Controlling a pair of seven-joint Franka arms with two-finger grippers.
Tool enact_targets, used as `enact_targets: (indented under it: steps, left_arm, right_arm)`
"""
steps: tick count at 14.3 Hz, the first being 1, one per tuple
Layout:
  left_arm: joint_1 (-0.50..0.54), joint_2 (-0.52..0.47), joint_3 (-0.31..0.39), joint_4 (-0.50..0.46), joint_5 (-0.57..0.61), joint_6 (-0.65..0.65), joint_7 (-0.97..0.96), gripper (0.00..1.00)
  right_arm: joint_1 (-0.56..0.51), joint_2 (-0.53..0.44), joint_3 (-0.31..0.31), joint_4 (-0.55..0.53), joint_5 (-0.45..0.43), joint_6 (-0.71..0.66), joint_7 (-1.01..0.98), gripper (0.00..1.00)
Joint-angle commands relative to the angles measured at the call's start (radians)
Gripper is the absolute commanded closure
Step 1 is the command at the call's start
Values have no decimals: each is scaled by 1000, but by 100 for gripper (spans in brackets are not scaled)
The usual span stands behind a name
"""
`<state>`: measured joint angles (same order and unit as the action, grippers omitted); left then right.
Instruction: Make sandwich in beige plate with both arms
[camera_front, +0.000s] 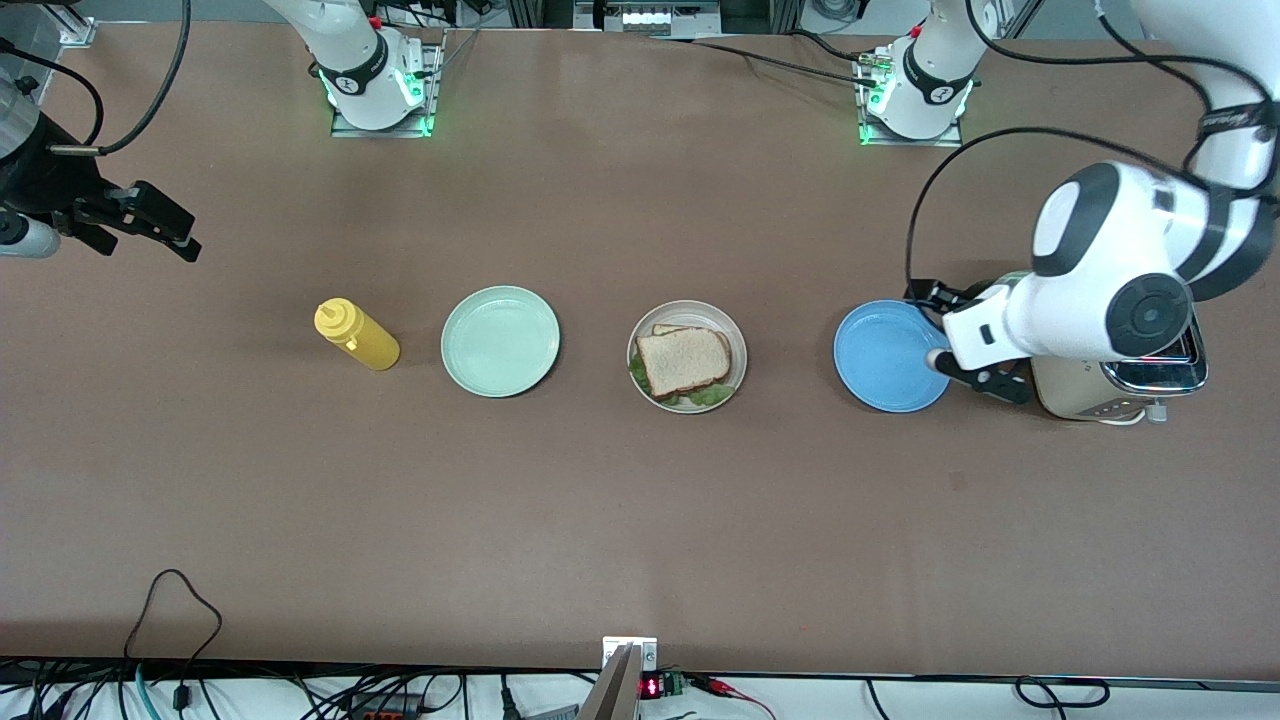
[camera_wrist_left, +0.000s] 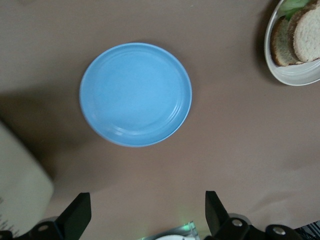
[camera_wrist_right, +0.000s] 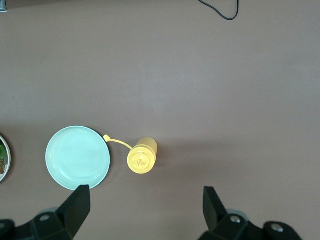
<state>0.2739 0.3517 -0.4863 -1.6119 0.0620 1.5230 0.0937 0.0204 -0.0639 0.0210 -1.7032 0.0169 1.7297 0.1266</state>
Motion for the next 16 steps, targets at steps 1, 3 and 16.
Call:
enact_targets:
  steps: [1,3,16]
  left_arm:
    - [-15,-9,3,145,73,-119,-29,0]
    - [-71,-84,73,148,82,-116,-35,0]
    - [-306,-427,454,-105,-39,86,-48,0]
  right_arm:
    - [10,-14,-7,-3,-9,1,7,0]
    - [10,-14,-7,-4,-9,2,7,0]
    - [10,-14,-9,-4,-8,2,8,0]
